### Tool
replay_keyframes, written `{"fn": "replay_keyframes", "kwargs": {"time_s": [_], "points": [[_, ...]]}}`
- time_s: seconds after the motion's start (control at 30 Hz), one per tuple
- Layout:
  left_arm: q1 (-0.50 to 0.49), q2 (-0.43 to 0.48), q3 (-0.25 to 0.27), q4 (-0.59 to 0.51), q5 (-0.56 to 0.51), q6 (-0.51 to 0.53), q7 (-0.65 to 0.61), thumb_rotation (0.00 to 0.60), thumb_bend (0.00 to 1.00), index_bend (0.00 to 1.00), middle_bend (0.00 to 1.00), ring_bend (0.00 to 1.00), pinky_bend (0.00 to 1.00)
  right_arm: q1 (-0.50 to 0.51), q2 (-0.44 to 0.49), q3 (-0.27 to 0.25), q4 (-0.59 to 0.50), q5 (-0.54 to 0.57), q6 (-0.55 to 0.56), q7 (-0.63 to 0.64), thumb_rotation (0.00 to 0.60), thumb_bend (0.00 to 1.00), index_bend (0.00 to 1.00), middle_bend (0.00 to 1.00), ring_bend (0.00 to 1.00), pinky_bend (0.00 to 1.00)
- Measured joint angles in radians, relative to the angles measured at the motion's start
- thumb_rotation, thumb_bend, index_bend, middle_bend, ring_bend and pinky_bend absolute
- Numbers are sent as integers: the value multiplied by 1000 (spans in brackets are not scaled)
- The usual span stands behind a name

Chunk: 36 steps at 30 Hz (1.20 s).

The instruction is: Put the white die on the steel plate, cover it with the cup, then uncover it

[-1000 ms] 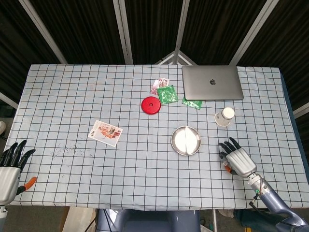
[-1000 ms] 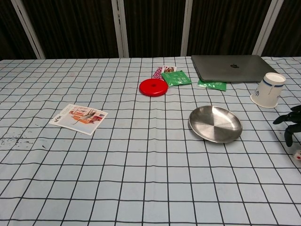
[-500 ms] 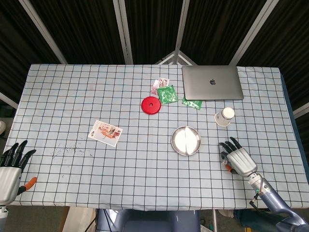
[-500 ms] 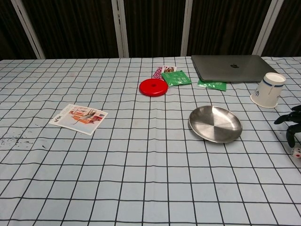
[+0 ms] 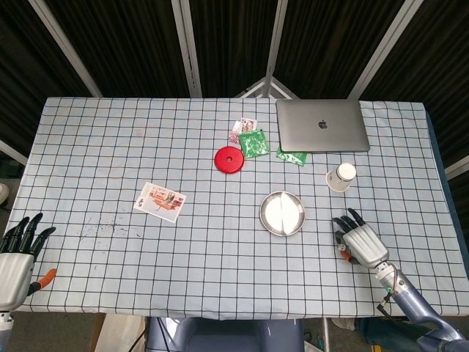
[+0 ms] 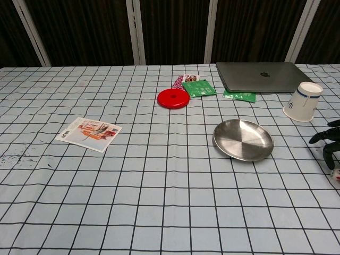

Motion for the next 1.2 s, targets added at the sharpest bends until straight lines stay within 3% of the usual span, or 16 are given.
{"fn": "replay_keyframes", "kwargs": {"time_s": [0.53,0.87,1.03,1.2], "points": [[-2,2,-1,-3,-5,-2,-4,600,266,189,0,0,128,3,31,5,-49,-4,44,-22,600,357,560,204,184,22],[-7,13,-2,0,-4,-6,-38,600,266,193,0,0,128,59,117,47,-304,-8,35,-118,600,357,560,206,184,22],[-11,21,-3,4,-2,-8,-62,600,266,193,0,0,128,121,144,101,-445,40,-59,-200,600,357,560,206,185,22],[-15,32,-8,11,-7,-9,-99,600,266,193,0,0,128,188,114,158,-485,117,-175,-274,600,357,560,205,185,22]]}}
